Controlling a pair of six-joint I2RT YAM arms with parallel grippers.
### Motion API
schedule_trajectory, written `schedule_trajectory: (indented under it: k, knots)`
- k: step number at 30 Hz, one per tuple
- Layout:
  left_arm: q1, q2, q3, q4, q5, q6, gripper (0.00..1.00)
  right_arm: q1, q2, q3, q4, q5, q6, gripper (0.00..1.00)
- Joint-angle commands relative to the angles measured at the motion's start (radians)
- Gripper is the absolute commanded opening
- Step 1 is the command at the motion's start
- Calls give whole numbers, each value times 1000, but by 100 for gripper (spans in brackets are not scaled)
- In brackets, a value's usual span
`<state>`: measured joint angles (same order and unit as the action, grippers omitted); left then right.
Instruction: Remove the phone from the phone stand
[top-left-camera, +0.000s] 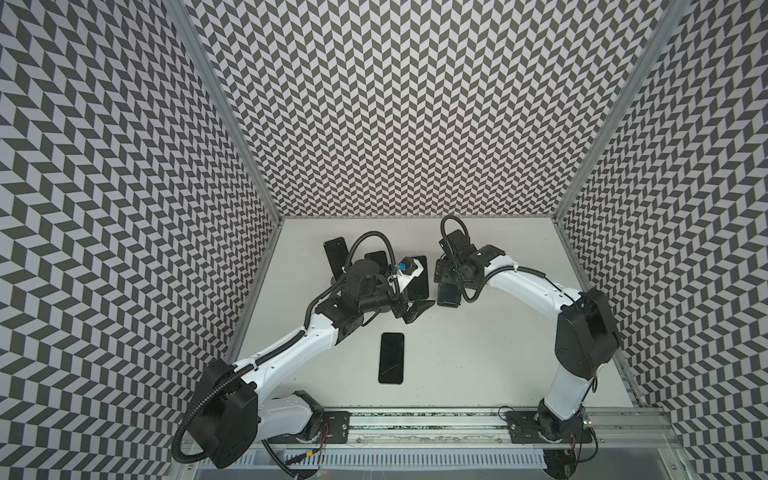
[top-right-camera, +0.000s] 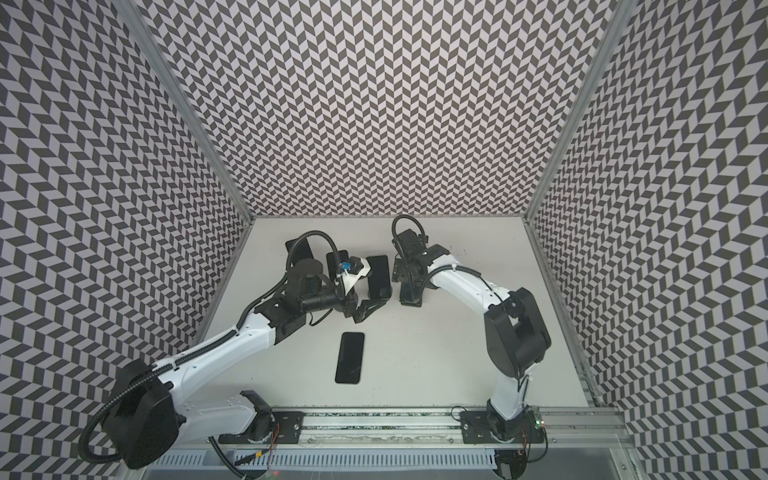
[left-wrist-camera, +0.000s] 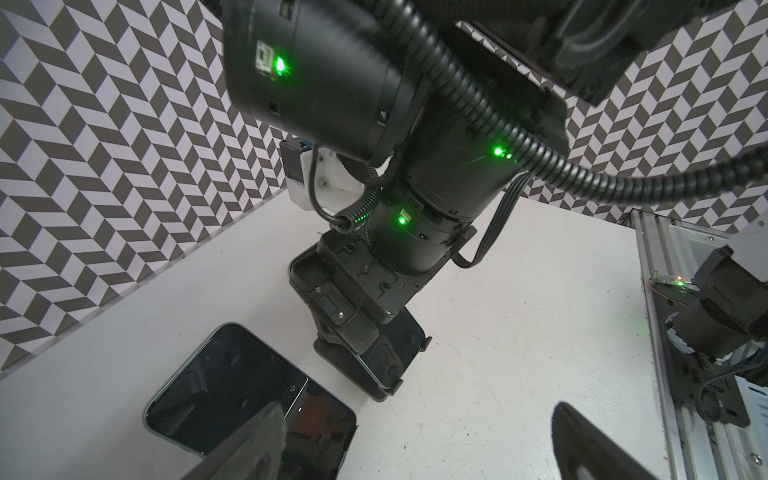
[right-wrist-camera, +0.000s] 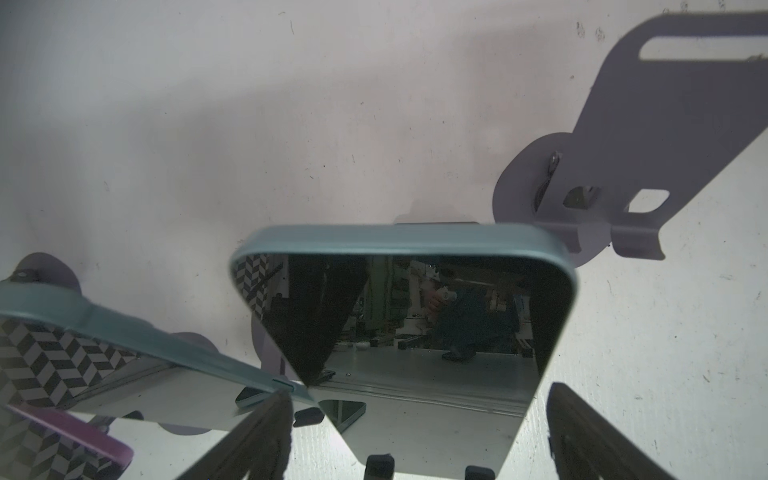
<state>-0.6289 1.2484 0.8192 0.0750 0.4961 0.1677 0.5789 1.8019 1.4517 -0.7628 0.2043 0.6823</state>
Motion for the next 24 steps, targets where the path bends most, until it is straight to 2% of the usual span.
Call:
schedule_trajectory:
  k: [1,24]
  knots:
    - [-9,-1,-2,20,21,23,100,-5,13,30,14,-1,16,92]
    - [-12,17,8,25,19,21,100,-18,34,47,12,-10,17,90]
